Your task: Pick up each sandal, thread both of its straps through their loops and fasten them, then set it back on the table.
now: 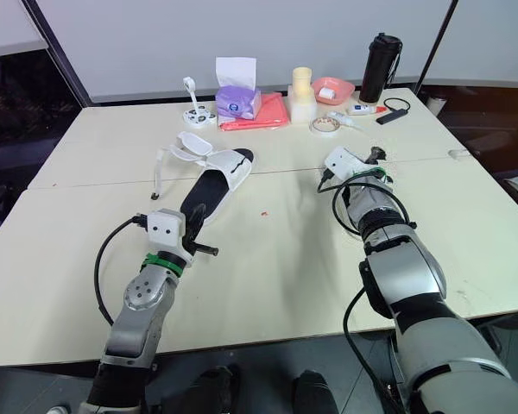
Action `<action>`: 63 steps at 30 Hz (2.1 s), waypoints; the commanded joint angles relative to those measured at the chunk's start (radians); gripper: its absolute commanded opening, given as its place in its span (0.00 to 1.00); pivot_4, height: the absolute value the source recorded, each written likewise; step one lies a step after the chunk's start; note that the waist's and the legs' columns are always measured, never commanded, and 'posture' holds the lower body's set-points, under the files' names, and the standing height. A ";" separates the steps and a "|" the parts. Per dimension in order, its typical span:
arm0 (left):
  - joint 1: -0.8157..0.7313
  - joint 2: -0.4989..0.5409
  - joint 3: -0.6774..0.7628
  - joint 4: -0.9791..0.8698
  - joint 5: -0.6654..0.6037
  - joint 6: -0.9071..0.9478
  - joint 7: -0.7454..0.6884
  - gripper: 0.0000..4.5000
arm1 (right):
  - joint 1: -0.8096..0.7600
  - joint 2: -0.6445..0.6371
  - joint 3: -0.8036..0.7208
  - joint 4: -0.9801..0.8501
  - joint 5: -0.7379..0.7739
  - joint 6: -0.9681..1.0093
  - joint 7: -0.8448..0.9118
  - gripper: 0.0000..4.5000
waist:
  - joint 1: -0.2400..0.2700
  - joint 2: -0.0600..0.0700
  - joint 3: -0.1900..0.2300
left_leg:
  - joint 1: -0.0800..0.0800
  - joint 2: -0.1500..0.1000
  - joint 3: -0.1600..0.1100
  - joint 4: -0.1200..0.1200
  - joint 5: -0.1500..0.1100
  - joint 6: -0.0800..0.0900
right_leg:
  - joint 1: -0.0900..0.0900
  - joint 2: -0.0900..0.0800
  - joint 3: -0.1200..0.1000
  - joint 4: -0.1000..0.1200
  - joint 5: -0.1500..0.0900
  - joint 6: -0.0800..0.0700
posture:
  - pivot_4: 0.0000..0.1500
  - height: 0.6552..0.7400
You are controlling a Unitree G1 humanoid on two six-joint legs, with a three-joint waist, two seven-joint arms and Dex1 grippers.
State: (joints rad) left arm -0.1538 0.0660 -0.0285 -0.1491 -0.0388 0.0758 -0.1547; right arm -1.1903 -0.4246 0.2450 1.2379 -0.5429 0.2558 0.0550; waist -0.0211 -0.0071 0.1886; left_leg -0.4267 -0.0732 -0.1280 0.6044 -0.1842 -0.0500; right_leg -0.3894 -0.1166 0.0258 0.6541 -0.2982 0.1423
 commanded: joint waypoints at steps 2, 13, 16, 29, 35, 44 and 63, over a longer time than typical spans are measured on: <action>0.008 0.003 -0.002 -0.038 0.004 -0.025 0.005 0.00 | 0.150 -0.057 -0.050 -0.368 0.080 0.136 0.178 0.99 | 0.003 0.000 0.000 | 0.000 0.000 0.000 0.001 0.000 0.000 | 0.000 0.000 0.000 0.000 0.000 0.000 | 1.00 1.00; -0.018 0.019 0.013 -0.033 0.003 -0.030 0.006 0.00 | 0.751 -0.071 -0.316 -1.800 0.378 0.937 0.593 0.99 | 0.004 0.000 0.000 | -0.001 0.001 -0.002 0.004 0.000 0.001 | 0.001 0.001 -0.001 0.002 0.000 0.000 | 1.00 1.00; -0.019 0.023 0.014 -0.031 0.001 -0.033 0.003 0.00 | 0.863 0.064 -0.466 -2.030 0.558 1.021 0.676 0.99 | 0.014 0.000 -0.001 | -0.001 0.001 -0.003 0.006 -0.001 0.001 | 0.002 0.001 -0.002 0.002 0.000 0.000 | 1.00 1.00; -0.042 0.056 0.034 -0.038 -0.014 -0.023 -0.019 0.00 | 1.194 0.222 -0.547 -2.211 0.740 0.743 0.559 0.99 | 0.032 0.000 -0.001 | -0.001 0.001 -0.003 0.006 -0.001 0.001 | 0.004 0.000 -0.004 -0.001 0.000 0.000 | 1.00 1.00; -0.084 0.076 0.049 -0.023 -0.039 -0.005 -0.036 0.00 | 1.265 0.193 -0.478 -2.173 0.729 0.574 0.509 0.99 | 0.032 0.000 -0.001 | -0.001 0.001 -0.004 0.006 -0.001 0.001 | 0.004 0.000 -0.004 -0.001 0.000 0.000 | 1.00 1.00; -0.329 0.220 0.035 0.195 0.037 -0.063 -0.112 0.00 | 1.288 0.165 -0.398 -2.127 0.734 0.464 0.428 0.99 | 0.032 -0.001 -0.001 | -0.001 0.001 -0.004 0.006 -0.001 0.001 | 0.004 0.000 -0.004 -0.001 0.000 0.000 | 1.00 1.00; -0.733 0.443 -0.267 0.875 0.489 -0.504 -0.115 1.00 | 1.265 0.135 -0.338 -2.102 0.746 0.424 0.338 1.00 | 0.030 -0.001 0.000 | -0.001 0.000 -0.004 0.004 -0.001 0.001 | 0.003 0.000 -0.004 -0.001 0.000 0.001 | 1.00 1.00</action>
State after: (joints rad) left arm -0.8396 0.5081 -0.2806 0.6943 0.4148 -0.3929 -0.2958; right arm 0.0845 -0.2818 -0.0950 -0.8468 0.1843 0.7066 0.3985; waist 0.0093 -0.0086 0.1884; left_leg -0.4277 -0.0730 -0.1322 0.6086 -0.1851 -0.0488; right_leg -0.3864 -0.1162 0.0215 0.6535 -0.2984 0.1432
